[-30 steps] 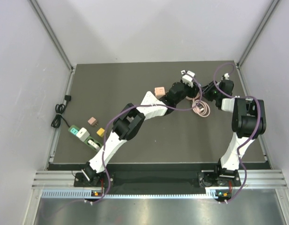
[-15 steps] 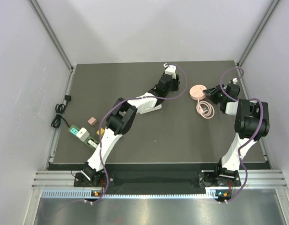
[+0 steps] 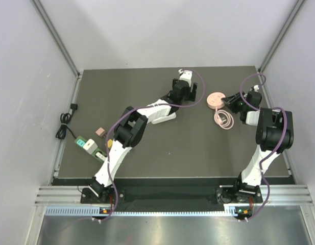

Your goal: Pull the plug off the socket

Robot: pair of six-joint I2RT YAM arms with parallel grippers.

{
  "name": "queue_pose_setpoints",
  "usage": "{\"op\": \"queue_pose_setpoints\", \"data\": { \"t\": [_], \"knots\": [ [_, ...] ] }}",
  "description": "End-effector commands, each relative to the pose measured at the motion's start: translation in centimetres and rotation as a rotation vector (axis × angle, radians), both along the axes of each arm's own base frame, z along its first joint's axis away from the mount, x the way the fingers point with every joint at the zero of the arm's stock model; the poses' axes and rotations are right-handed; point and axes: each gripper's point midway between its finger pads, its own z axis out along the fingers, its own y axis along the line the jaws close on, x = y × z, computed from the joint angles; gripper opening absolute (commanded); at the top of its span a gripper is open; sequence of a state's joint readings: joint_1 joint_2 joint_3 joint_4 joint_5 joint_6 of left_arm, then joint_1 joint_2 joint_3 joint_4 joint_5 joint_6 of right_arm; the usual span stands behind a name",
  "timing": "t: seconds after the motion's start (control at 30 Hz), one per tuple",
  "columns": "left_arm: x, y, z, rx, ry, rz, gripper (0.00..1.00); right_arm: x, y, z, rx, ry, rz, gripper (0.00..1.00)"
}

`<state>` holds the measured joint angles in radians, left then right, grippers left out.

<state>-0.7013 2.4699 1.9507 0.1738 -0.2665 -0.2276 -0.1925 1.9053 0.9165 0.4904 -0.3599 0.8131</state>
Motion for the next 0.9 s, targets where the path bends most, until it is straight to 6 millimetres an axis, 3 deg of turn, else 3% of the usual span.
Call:
{"op": "queue_pose_setpoints", "data": {
  "t": [0.0,0.1,0.17,0.2,0.23,0.3,0.33,0.4,0.47,0.5,0.53,0.57,0.6,0.63,0.7,0.73,0.8,0.87],
  "knots": [
    [0.1,-0.2,7.4,-0.074,-0.103,-0.032,0.86,-0.7,-1.4,-2.2,-0.064,0.066,-0.036,0.0],
    [-0.4,-0.8,10.6,-0.108,-0.128,-0.079,0.99,-0.2,-1.3,-2.4,-0.07,0.076,-0.02,0.0],
    [-0.9,-0.8,13.0,-0.13,-0.146,-0.094,0.99,0.7,-1.3,-1.8,-0.088,0.066,-0.009,0.01],
    [-1.3,-0.6,13.2,-0.128,-0.136,-0.098,0.99,0.6,-1.3,-2.3,-0.098,0.086,-0.014,0.02],
    [-1.8,-0.2,15.3,-0.144,-0.153,-0.096,0.99,1.2,-1.5,-1.8,-0.113,0.077,-0.015,0.05],
    [-2.8,1.4,17.0,-0.138,-0.145,-0.068,0.99,1.5,-1.3,-1.9,-0.128,0.085,-0.009,0.07],
    [-3.2,2.3,17.4,-0.13,-0.137,-0.049,0.99,2.0,-1.4,-1.4,-0.14,0.074,-0.006,0.13],
    [-4.7,5.4,18.0,-0.117,-0.088,0.016,0.99,2.1,-1.4,-1.4,-0.155,0.089,0.003,0.23],
    [-5.6,8.8,18.0,-0.145,-0.033,0.105,0.98,2.7,-2.2,-0.4,-0.219,0.083,-0.005,0.4],
    [-7.4,11.1,18.0,-0.154,-0.002,0.133,0.98,2.6,-2.3,0.3,-0.237,0.077,-0.009,0.47],
    [-8.5,12.6,17.4,-0.162,0.035,0.153,0.97,2.5,-2.5,0.6,-0.255,0.075,-0.008,0.59],
    [-8.9,14.8,17.3,-0.205,0.065,0.201,0.97,2.4,-2.8,1.2,-0.274,0.07,-0.021,0.64],
    [-10.4,16.5,15.0,-0.19,0.118,0.221,0.97,2.4,-2.7,2.3,-0.293,0.053,-0.026,0.7],
    [-12.1,18.3,17.2,-0.227,0.102,0.232,0.97,2.0,-2.7,2.4,-0.322,0.066,-0.019,0.81],
    [-14.5,21.9,18.5,-0.26,0.099,0.29,0.96,1.9,-2.5,3.4,-0.379,0.077,-0.028,0.87],
    [-15.7,24.0,18.0,-0.236,0.135,0.346,0.96,1.8,-1.7,3.8,-0.409,0.087,-0.005,0.92],
    [-18.3,26.3,19.7,-0.248,0.122,0.385,0.97,1.6,-1.1,4.9,-0.454,0.088,-0.007,0.96],
    [-20.9,28.4,18.9,-0.214,0.177,0.442,0.98,0.7,0.2,5.4,-0.525,0.125,0.015,1.0]
  ]
}}
